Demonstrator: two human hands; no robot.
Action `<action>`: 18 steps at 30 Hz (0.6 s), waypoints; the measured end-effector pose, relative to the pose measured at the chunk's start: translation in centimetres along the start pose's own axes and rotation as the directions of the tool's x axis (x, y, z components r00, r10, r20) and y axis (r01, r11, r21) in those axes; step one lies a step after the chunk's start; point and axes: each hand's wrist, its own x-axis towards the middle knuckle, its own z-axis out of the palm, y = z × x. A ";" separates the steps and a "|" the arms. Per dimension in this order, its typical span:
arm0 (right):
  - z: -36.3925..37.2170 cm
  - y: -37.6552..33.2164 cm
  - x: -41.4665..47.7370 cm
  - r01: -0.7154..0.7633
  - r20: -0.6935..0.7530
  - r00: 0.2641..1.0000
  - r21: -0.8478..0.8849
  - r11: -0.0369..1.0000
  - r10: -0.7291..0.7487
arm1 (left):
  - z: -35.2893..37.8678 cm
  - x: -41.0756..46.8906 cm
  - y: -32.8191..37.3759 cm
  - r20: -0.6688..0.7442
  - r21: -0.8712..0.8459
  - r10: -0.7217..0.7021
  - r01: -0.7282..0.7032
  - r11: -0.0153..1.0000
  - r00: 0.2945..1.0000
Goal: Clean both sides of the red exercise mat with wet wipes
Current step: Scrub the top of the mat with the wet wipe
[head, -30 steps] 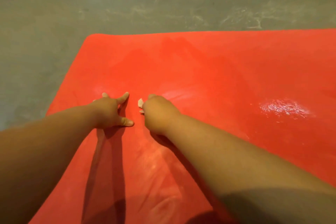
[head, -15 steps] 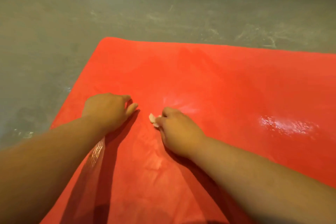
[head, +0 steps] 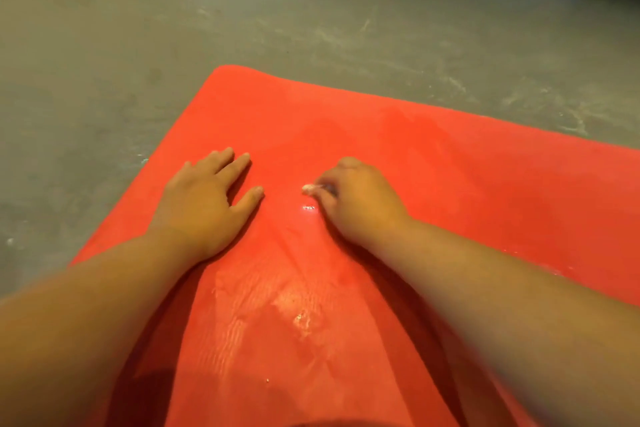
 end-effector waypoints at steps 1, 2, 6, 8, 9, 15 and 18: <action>-0.4 1.9 1.4 -0.079 -0.001 0.997 -0.051 0.996 0.079 | 0.1 0.1 0.0 0.011 0.010 -0.017 0.017 1.000 1.000; -0.9 4.1 2.7 -0.193 -0.015 0.981 -0.108 0.975 0.192 | 0.2 0.3 -0.1 0.025 0.024 -0.034 0.033 0.999 0.999; -0.4 5.6 5.7 -0.464 -0.166 0.876 -0.030 0.885 0.453 | 0.2 0.4 0.0 0.071 0.066 -0.057 0.052 0.996 0.996; 1.8 0.7 6.1 -0.262 -0.097 0.959 0.053 0.964 0.266 | 0.1 0.5 0.1 0.049 0.073 -0.100 0.096 0.993 0.994; 2.5 -2.0 5.8 -0.102 -0.032 0.994 0.074 0.992 0.105 | 0.1 0.5 0.2 0.034 0.084 -0.131 0.128 0.988 0.991; 0.4 3.4 8.9 -0.228 -0.019 0.974 -0.143 0.963 0.228 | -0.1 0.5 0.2 0.089 0.176 -0.166 0.148 0.973 0.982; -0.4 6.5 9.6 -0.442 -0.086 0.896 -0.243 0.863 0.435 | 0.0 0.6 0.3 0.094 0.187 -0.169 0.149 0.971 0.981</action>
